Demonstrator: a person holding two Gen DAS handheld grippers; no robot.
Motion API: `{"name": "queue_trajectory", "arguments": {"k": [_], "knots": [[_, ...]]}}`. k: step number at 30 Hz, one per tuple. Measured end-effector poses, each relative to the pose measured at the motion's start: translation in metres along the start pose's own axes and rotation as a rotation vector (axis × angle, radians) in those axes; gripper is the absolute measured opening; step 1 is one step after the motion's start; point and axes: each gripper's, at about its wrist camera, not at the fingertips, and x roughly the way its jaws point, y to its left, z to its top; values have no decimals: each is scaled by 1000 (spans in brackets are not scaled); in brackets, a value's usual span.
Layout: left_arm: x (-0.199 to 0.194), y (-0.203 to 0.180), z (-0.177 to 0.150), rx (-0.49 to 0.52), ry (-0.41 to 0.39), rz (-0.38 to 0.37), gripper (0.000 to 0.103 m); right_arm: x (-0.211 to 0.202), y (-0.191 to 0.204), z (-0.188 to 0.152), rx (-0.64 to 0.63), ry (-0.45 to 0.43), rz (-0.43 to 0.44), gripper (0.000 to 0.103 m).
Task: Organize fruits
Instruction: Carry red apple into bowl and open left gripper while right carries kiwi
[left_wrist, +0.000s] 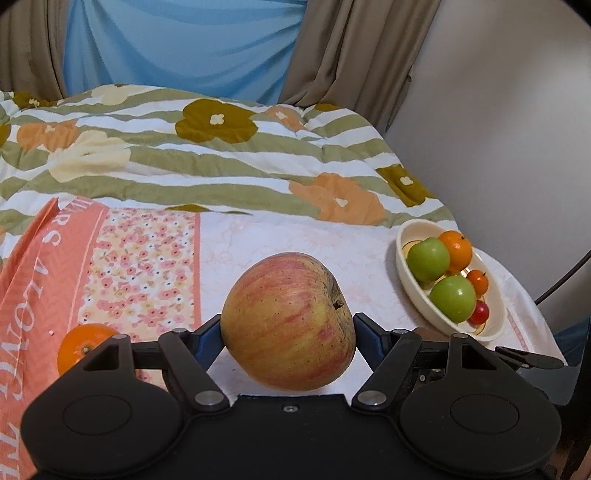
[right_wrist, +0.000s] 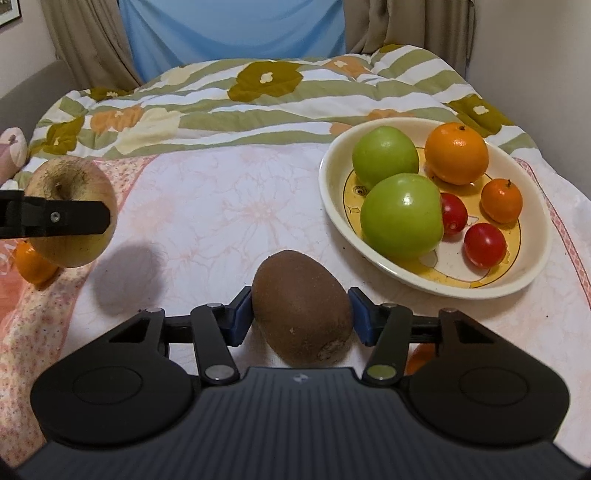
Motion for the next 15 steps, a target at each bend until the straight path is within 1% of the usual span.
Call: {"name": "queue_trajectory", "arguments": {"k": [8,15], "knots": [[-13,-31,12,8,-32,-10,77,-39,-17,12,6,-39,41,69],[-20,-72,27,42,-61,-26,77,-77,-51,30,11,-76,33,69]]}}
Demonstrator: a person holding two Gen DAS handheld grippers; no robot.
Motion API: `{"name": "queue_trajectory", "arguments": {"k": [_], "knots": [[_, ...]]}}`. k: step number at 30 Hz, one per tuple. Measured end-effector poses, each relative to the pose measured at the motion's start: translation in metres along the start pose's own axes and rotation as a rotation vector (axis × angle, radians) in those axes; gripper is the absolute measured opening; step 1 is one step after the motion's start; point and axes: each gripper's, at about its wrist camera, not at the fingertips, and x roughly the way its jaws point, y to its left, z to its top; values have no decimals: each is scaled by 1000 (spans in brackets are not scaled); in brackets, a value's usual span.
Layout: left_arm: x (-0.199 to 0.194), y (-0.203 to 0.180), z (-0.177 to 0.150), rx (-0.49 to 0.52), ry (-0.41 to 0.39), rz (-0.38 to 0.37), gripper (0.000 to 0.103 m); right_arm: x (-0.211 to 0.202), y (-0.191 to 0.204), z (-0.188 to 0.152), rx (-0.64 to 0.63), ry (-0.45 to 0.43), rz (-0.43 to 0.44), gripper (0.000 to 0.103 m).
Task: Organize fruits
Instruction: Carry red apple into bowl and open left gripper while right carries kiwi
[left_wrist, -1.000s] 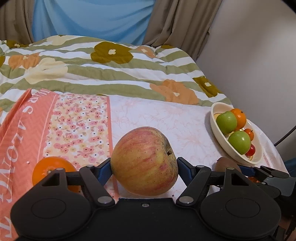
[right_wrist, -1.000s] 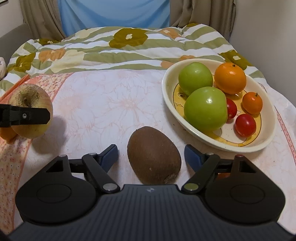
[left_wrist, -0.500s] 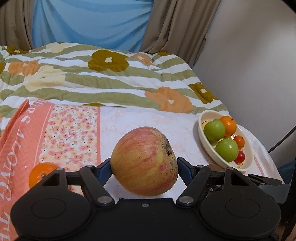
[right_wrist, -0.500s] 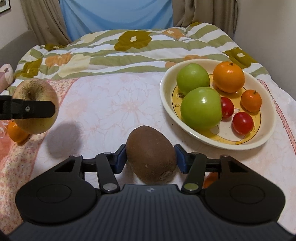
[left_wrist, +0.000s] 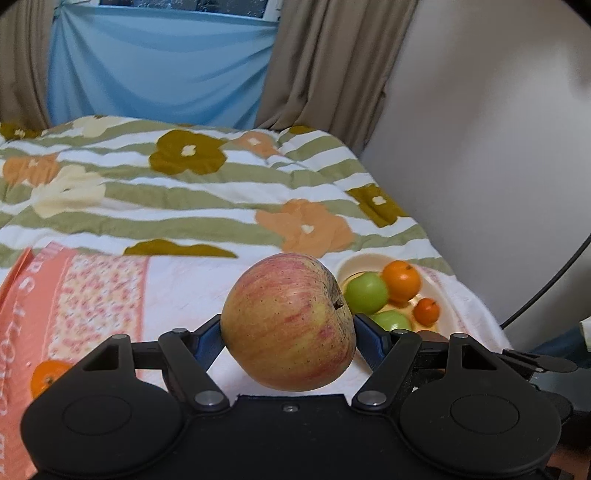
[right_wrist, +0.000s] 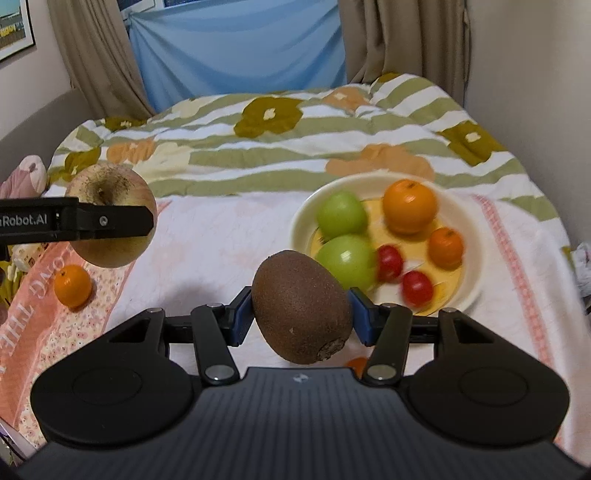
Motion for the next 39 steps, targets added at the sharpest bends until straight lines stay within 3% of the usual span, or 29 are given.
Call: {"name": "queue_trajectory", "arguments": {"k": [8,18,26,39], "knots": [[22,-51,13,33,5,-30,77,-21,-56,19,7,-15,-22,69],[83,-103,17,77,48,-47,77,-17,-116,26,-4,2,-22,69],[123,-130,15,121,72,-12,77,-4,-152,28,-13,22,-13,69],[160,-162,7,316,74,95,77,12,-176,30,-11,48,-3,69]]}}
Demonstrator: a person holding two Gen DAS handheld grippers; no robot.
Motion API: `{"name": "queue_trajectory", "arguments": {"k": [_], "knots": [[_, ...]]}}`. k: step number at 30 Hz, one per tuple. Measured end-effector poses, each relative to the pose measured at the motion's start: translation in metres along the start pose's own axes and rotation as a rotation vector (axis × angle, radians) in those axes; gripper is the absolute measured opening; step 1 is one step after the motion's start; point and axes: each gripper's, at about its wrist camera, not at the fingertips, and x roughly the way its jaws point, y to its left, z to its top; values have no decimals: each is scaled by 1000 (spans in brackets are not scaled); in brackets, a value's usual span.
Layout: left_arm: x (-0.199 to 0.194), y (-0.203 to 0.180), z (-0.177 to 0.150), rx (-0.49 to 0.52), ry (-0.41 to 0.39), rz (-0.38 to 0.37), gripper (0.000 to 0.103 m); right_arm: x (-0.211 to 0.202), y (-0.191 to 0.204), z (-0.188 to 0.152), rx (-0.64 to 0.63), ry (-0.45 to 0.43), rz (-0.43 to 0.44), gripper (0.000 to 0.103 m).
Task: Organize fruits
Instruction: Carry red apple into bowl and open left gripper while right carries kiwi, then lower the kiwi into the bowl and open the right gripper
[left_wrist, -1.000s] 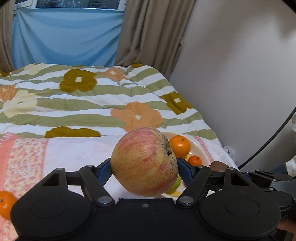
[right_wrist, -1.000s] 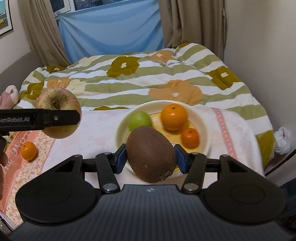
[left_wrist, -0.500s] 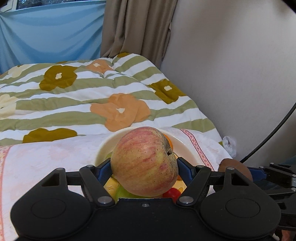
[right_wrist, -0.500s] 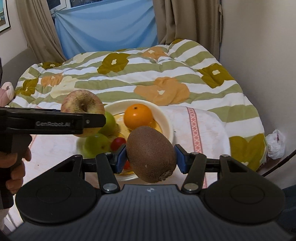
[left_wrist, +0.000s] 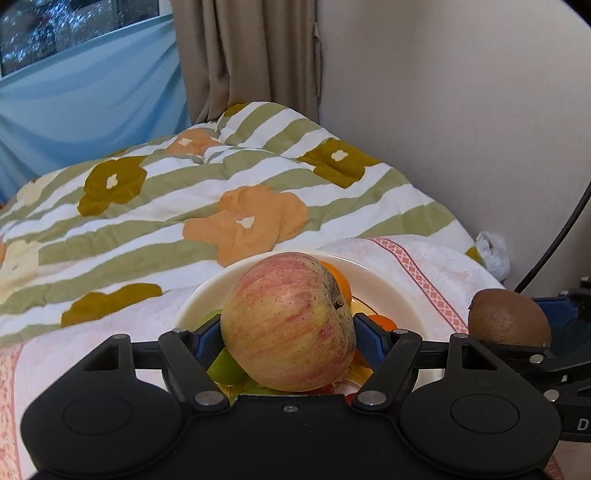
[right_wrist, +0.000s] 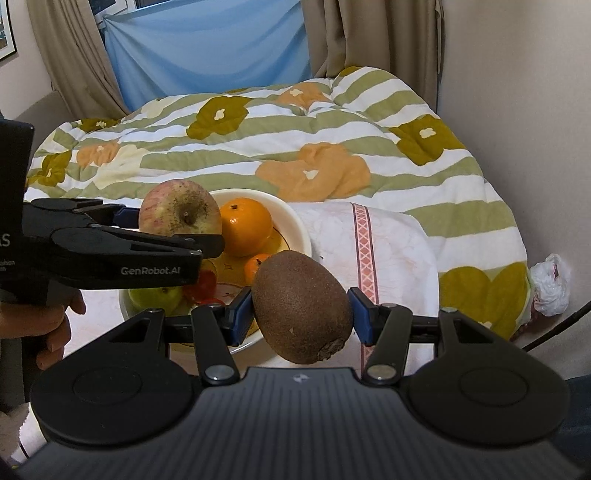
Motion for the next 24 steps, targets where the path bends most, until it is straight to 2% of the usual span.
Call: {"name": "queue_trajectory", "arguments": {"k": [4,6,7,8,13,17,24], "knots": [[1,-3,1,17,-11,12,77,3,-1,1,-1,4,3,69],[-2,-2,2,13,-29,16,84,5,-1,2,-1,6,5,69],[-3,-1,3,13,-31,12,91,5,0,1,-1,7,6,69],[-4,-1,3,13,-34,7,92,5,0,2,-2,7,7,69],[-18,6,0,19,-38,5,96,7,1,2,-1,7,10,69],[-33,18,-5,-21,-46,-13,98,9,5,3,-4,8,14,69],[-57,38,-11,-83,-59,16,99,15,13,4,-12,16,27,69]]}}
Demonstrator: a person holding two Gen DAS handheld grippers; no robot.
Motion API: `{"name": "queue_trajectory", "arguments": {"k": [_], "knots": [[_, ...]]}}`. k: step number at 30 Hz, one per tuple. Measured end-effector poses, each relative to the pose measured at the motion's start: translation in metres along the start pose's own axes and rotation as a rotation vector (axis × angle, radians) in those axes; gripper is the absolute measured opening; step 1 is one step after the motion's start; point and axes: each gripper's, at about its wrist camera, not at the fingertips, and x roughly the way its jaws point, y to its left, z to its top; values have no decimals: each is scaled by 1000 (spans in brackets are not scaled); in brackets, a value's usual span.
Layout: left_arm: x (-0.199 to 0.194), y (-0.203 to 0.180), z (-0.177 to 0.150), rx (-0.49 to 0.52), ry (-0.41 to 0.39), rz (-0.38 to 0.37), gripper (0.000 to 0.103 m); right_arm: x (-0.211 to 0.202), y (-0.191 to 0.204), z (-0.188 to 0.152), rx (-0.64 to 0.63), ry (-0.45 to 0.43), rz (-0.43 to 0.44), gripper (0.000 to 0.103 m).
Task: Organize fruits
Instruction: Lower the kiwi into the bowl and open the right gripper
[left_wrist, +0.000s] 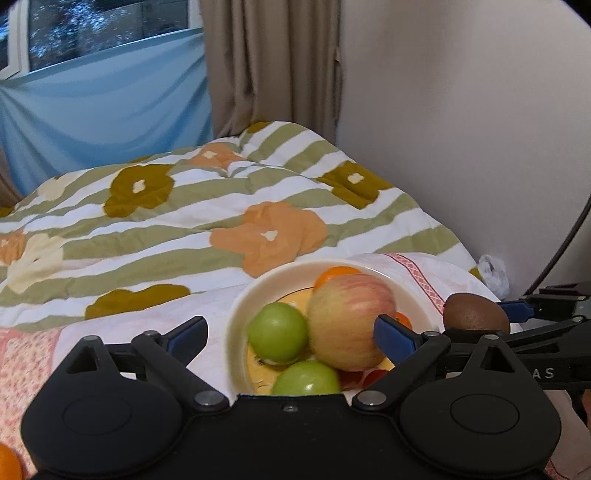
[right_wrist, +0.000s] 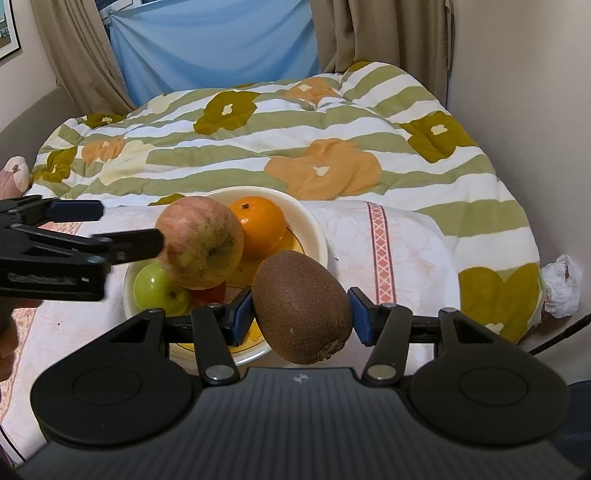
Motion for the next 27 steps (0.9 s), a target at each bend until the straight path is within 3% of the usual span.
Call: {"name": "queue_trajectory", "arguments": {"k": [16,17,18,20,27], "knots": [[-33,40,-21,-101,8,103,99,32,38,-2,-161,34,11,70],[-35,43,-23,-106,9,110,99,32,40,-2,-169,29,11,74],[-36,45,-25,-111,11,116,99,31,42,-3,-176,18,8,88],[-38,48,-28,-120,14,127,99,27,45,-3,-196,-9,-7,103],[-44,55,-30,-143,8,156,99,22,49,-2,-207,-18,-7,103]]}}
